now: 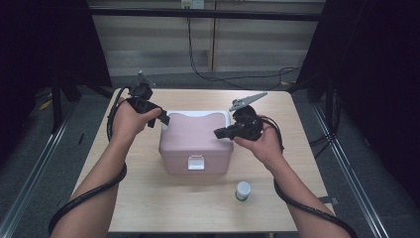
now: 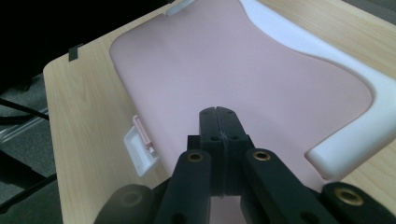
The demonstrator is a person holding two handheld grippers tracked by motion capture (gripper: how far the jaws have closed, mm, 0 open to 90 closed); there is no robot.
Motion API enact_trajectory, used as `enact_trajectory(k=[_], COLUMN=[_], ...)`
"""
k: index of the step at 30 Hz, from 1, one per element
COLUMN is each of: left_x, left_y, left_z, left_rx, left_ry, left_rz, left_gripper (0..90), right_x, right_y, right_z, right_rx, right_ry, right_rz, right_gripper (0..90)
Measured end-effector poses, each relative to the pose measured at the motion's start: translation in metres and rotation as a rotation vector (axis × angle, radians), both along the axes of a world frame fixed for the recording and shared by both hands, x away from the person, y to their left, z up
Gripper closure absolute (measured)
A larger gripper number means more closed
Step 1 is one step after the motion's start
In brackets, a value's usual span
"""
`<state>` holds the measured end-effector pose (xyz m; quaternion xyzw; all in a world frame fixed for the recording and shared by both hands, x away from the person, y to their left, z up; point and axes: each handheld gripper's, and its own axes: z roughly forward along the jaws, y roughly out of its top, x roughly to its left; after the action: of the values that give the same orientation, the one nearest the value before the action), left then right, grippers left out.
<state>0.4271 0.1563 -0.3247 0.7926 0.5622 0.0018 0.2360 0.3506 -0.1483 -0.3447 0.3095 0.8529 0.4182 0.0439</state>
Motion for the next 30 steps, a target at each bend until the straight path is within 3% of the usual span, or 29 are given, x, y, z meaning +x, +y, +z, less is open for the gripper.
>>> enact_trajectory(k=[5, 12, 17, 25, 30], left_x=[0.002, 0.007, 0.011, 0.016, 0.018], left_y=[-0.001, -0.001, -0.004, -0.014, -0.019], left_z=[-0.003, -0.007, -0.010, -0.012, -0.018], left_rx=[0.014, -0.003, -0.007, -0.018, -0.042], left_ry=[-0.022, -0.052, -0.048, -0.069, -0.063], left_rz=[-0.010, -0.005, -0.005, -0.036, -0.036], left_gripper=[32.3, 31.8, 30.3, 30.0, 29.4], right_x=[0.001, 0.003, 0.004, 0.003, 0.003], right_y=[0.005, 0.001, -0.001, 0.003, 0.003], right_z=[-0.007, -0.012, -0.014, -0.010, -0.010], right_rx=[-0.050, -0.006, 0.014, -0.029, -0.027], right_ry=[0.018, 0.041, 0.044, 0.042, 0.048], right_rz=[0.013, -0.004, -0.003, -0.004, -0.011], right_gripper=[90.0, 90.0, 90.0, 90.0, 90.0])
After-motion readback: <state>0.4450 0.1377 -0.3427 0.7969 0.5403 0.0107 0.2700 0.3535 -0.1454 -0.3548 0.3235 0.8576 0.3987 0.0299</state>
